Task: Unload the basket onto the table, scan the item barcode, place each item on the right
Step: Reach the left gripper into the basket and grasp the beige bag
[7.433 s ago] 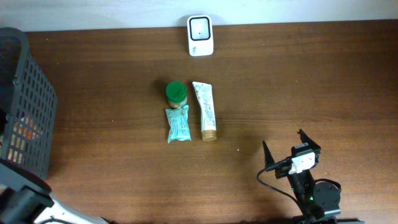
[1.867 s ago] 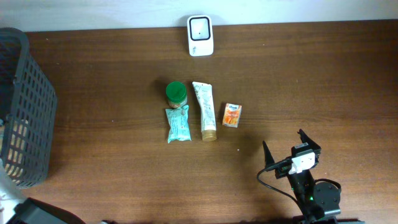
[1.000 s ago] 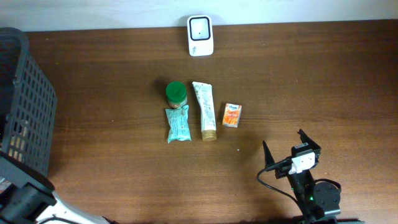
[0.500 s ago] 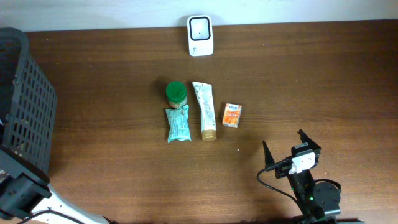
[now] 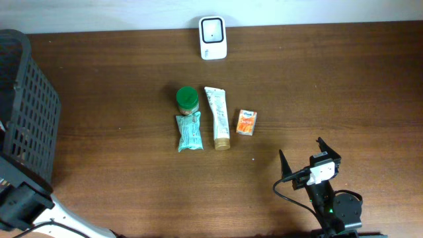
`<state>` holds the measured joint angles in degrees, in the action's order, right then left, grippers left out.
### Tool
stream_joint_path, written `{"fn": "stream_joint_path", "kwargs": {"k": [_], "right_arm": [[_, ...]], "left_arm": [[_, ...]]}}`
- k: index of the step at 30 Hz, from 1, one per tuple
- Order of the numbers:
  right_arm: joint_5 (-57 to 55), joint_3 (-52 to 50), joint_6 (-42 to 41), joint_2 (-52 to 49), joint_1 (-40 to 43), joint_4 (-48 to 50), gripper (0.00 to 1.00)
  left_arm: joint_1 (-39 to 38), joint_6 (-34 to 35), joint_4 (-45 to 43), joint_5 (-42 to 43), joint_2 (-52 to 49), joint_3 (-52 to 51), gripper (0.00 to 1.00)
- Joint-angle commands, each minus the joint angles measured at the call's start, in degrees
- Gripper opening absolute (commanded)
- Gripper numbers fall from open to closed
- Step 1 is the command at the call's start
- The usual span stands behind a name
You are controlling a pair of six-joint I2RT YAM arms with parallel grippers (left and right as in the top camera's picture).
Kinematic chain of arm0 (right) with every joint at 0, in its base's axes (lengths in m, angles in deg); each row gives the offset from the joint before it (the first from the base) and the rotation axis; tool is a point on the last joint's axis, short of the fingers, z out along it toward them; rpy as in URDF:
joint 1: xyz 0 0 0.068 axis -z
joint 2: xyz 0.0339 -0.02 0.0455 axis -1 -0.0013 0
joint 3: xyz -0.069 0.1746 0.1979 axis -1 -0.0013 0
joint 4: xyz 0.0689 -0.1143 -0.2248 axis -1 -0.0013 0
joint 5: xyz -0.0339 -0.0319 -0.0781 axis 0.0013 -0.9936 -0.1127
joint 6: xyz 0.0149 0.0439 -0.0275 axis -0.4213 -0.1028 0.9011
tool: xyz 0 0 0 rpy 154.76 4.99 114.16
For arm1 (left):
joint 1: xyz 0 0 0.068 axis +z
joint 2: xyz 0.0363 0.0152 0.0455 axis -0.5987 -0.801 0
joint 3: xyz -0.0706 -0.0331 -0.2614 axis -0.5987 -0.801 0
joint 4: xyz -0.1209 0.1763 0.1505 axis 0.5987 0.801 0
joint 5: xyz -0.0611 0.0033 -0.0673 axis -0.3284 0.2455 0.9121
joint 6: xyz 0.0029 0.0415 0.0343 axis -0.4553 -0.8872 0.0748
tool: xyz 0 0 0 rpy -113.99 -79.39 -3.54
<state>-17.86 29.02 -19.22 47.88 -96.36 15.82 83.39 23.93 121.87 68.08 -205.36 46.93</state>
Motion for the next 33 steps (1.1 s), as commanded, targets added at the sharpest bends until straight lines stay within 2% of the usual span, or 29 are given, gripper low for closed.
{"fn": "stream_joint_path", "kwargs": {"k": [1,6,9,12,18,25,33], "right_arm": [[-0.26,-0.48,-0.66,0.33,-0.39,-0.07,0.98],[-0.26,-0.48,-0.66,0.33,-0.39,-0.07,0.98],[-0.26,-0.48,-0.66,0.33,-0.39,-0.07,0.98],[-0.26,-0.48,-0.66,0.33,-0.39,-0.07,0.98],[-0.24,-0.48,-0.66,0.33,-0.39,-0.07,0.98],[-0.26,-0.48,-0.66,0.33,-0.39,-0.07,0.98],[-0.26,-0.48,-0.66,0.33,-0.39,-0.07,0.98]], "left_arm": [[0.52,-0.35,0.33,-1.51,-5.22,-1.81,0.52],[0.39,-3.06,0.04,-1.51,-5.22,-0.15,0.57],[-0.48,-4.20,0.94,-0.63,-5.22,2.47,0.68],[-1.97,-9.18,1.46,3.69,-5.22,3.61,0.71],[-4.50,-13.05,1.95,3.37,-5.22,3.67,0.76],[-3.17,-12.98,4.68,-0.59,-5.22,3.61,0.79],[1.75,-12.96,4.42,-0.59,-7.37,2.69,0.79]]}}
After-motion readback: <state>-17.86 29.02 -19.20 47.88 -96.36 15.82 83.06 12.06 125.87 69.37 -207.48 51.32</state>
